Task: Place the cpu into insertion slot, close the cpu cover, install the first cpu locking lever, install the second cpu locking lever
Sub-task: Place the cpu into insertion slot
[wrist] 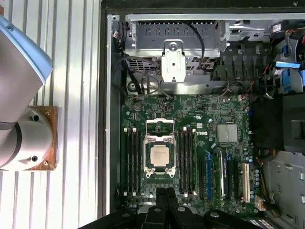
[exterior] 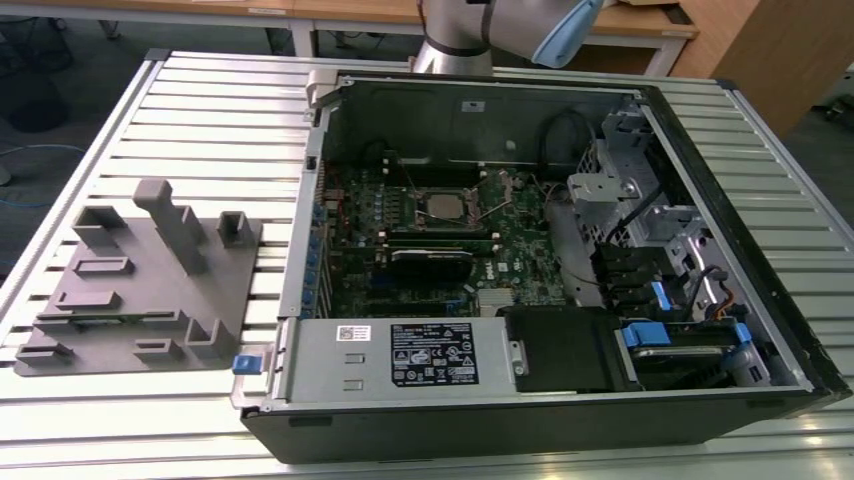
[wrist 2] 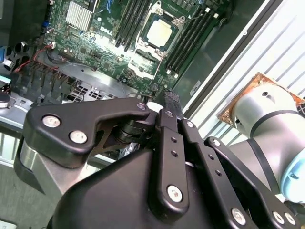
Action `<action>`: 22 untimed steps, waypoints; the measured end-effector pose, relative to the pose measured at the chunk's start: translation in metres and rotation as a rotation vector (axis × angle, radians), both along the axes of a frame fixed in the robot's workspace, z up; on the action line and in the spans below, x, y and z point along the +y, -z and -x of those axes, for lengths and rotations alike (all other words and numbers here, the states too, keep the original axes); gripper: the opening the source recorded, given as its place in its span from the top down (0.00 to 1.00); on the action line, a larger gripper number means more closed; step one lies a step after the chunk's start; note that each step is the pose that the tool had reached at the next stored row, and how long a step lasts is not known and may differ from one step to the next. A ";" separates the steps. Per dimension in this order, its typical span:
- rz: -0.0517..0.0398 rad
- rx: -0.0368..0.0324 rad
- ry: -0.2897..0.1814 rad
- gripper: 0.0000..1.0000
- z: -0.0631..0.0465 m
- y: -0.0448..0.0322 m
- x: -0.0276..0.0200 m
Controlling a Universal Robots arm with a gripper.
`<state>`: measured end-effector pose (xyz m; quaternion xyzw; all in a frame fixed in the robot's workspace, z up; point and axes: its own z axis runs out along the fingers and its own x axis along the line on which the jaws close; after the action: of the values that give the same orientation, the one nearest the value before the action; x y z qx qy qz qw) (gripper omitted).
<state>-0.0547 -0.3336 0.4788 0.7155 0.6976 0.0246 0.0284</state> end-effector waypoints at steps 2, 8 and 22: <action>0.0000 0.0000 0.000 0.90 0.000 -0.0041 0.0000; -0.0002 -0.0002 0.000 0.90 0.000 -0.0012 -0.0002; 0.0007 -0.0001 0.000 0.90 0.000 0.0097 -0.0004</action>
<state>-0.0550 -0.3340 0.4690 0.7155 0.6976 0.0245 0.0287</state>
